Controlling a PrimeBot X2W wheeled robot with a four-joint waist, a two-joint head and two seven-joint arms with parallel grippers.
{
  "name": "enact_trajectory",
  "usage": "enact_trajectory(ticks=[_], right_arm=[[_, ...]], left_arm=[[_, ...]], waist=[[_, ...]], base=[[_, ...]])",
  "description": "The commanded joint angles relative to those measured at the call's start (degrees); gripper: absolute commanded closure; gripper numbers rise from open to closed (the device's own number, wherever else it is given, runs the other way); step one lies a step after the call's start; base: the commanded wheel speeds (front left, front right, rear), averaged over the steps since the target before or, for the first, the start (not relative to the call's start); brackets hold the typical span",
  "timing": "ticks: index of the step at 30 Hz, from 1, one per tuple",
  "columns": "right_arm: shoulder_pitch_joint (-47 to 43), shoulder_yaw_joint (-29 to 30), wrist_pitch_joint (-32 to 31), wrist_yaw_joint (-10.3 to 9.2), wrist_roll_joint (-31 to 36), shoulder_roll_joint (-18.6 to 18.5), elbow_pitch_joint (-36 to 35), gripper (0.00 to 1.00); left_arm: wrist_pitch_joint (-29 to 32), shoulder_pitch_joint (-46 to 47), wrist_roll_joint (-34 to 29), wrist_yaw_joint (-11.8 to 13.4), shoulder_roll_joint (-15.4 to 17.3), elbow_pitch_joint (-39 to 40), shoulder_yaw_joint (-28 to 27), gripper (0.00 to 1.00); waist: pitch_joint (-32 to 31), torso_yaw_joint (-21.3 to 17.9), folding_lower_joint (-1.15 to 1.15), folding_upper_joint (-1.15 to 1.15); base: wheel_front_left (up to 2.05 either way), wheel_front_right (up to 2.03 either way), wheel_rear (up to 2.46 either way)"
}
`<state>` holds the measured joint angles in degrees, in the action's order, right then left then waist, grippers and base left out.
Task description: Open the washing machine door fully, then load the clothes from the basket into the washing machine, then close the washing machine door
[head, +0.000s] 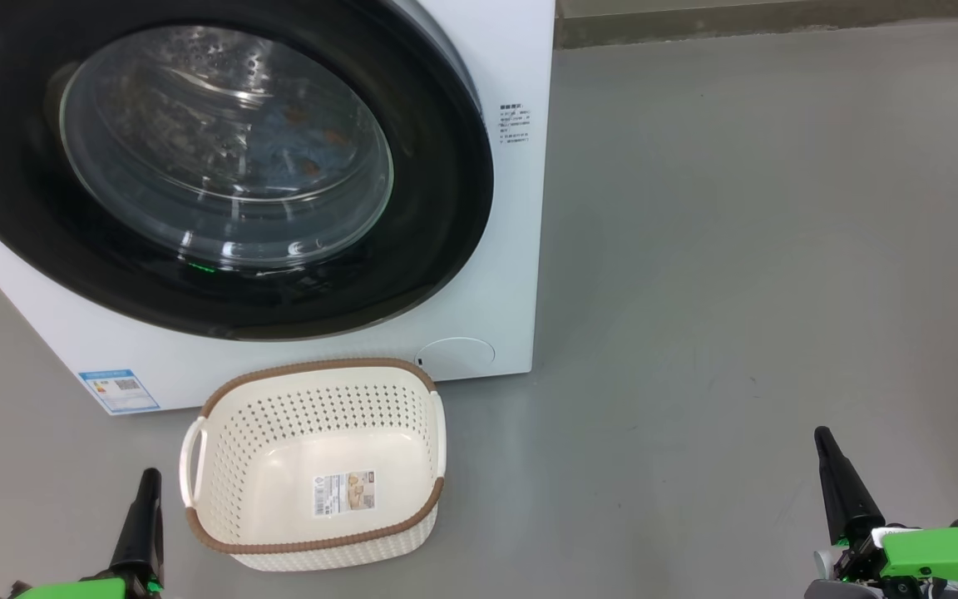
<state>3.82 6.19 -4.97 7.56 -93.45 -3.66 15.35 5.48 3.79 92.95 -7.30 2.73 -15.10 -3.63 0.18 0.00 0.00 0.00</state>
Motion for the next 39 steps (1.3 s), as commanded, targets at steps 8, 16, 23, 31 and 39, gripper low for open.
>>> enact_trajectory(ticks=[8, 16, 23, 31, 39], right_arm=[[2.2, -1.0, -0.5, -0.08, 0.2, -0.2, -1.4, 1.0], [2.3, -0.8, -0.6, -0.08, 0.3, -0.1, -1.4, 1.0], [2.3, -0.8, -0.6, -0.08, 0.4, 0.0, -1.4, 1.0], [2.3, -0.6, -0.7, -0.08, 0.5, 0.1, -1.4, 1.0], [2.3, -0.5, -0.8, -0.08, 0.6, 0.2, -1.4, 1.0]], left_arm=[[0.4, 2.3, -0.1, -0.2, 0.7, 1.1, -2.1, 1.0], [0.4, 2.3, -0.2, -0.2, 0.7, 1.1, -2.2, 1.0], [0.5, 2.3, -0.2, -0.2, 0.6, 1.1, -2.2, 1.0], [0.6, 2.3, -0.3, -0.2, 0.6, 1.1, -2.3, 1.0], [0.6, 2.4, -0.4, -0.2, 0.5, 1.1, -2.4, 1.0]], waist=[[0.0, 0.0, 0.0, 0.0], [0.0, 0.0, 0.0, 0.0], [0.0, 0.0, 0.0, 0.0], [0.0, 0.0, 0.0, 0.0], [0.0, 0.0, 0.0, 0.0]], base=[[0.0, 0.0, 0.0], [0.0, 0.0, 0.0], [0.0, 0.0, 0.0], [0.0, 0.0, 0.0], [0.0, 0.0, 0.0]])
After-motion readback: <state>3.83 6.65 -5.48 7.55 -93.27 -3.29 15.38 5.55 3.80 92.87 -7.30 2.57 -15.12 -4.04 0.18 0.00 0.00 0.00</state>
